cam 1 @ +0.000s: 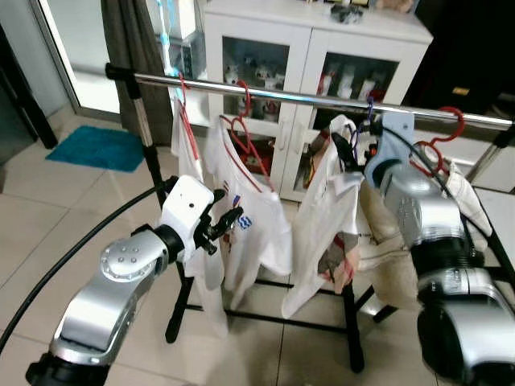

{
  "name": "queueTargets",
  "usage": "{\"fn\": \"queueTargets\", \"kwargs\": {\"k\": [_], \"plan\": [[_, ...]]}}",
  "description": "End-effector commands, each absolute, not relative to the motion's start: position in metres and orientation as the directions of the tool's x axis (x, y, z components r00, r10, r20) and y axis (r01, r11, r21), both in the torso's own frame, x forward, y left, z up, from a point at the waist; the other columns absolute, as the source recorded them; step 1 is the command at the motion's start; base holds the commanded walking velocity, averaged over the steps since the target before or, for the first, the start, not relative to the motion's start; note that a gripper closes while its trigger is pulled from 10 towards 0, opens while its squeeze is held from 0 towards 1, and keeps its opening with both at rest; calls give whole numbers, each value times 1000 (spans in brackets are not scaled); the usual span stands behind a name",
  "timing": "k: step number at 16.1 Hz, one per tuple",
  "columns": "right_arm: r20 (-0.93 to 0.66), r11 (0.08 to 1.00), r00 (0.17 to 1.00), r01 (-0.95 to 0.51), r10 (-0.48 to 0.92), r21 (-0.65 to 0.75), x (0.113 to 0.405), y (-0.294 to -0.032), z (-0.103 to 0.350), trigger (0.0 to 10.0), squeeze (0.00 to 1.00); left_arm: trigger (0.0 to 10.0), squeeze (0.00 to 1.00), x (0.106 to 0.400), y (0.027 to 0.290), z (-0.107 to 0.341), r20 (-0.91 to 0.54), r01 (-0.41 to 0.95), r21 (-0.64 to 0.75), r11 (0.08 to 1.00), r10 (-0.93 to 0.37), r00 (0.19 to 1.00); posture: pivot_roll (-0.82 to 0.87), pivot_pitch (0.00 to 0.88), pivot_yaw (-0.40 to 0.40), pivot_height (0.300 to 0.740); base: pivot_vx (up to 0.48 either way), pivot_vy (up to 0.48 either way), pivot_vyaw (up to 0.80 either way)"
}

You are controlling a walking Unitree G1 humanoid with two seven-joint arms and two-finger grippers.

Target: Hang hanger

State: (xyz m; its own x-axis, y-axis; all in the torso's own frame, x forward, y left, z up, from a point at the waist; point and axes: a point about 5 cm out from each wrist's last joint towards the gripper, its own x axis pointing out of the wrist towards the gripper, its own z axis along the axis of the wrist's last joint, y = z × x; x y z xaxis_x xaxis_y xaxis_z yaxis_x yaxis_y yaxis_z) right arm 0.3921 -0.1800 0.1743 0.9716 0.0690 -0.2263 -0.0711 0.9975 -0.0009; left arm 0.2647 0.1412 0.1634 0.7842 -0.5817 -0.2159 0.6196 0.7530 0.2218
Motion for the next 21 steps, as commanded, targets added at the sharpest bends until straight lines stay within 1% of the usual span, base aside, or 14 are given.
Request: {"fn": "queueTargets", "kwargs": {"k": [1,4,5,6,7,10,13,15,21], "plan": [[-252,998,966,-60,52,-21,395,-185,172,10000,0,10000,0,264,138,170,-205,639,231,733,-606,769,-29,0,-57,719,0,0,0],[-300,997,953,13,-36,-80,404,-194,174,10000,0,10000,0,264,140,171,-212,641,238,729,-605,767,-12,0,-73,719,0,0,0],[-301,997,953,21,-42,-74,404,-195,174,10000,0,10000,0,263,140,171,-213,642,238,729,-606,767,-12,0,-73,719,0,0,0],[-297,998,953,42,-52,-42,406,-197,177,4157,0,10000,0,262,141,171,-215,642,237,729,-605,766,-8,0,-81,719,0,0,0],[-291,999,956,41,-46,-23,407,-197,179,0,0,10000,0,261,141,171,-217,643,236,729,-605,766,-9,0,-82,719,0,0,0],[-258,999,965,-26,34,34,411,-189,186,0,0,10000,0,262,139,170,-220,649,234,724,-611,761,-17,0,-78,719,0,0,0],[-274,997,959,-64,75,46,412,-180,185,0,0,10000,0,262,139,171,-221,652,233,722,-613,758,-15,0,-76,719,0,0,0],[-281,997,957,-64,75,49,413,-176,183,0,0,10000,0,260,140,171,-230,656,234,718,-614,755,-6,0,-78,719,0,0,0],[-279,996,960,5,20,87,413,-177,181,0,0,10000,0,252,146,170,-260,660,234,714,-608,750,21,0,-79,719,0,0,0]]}}
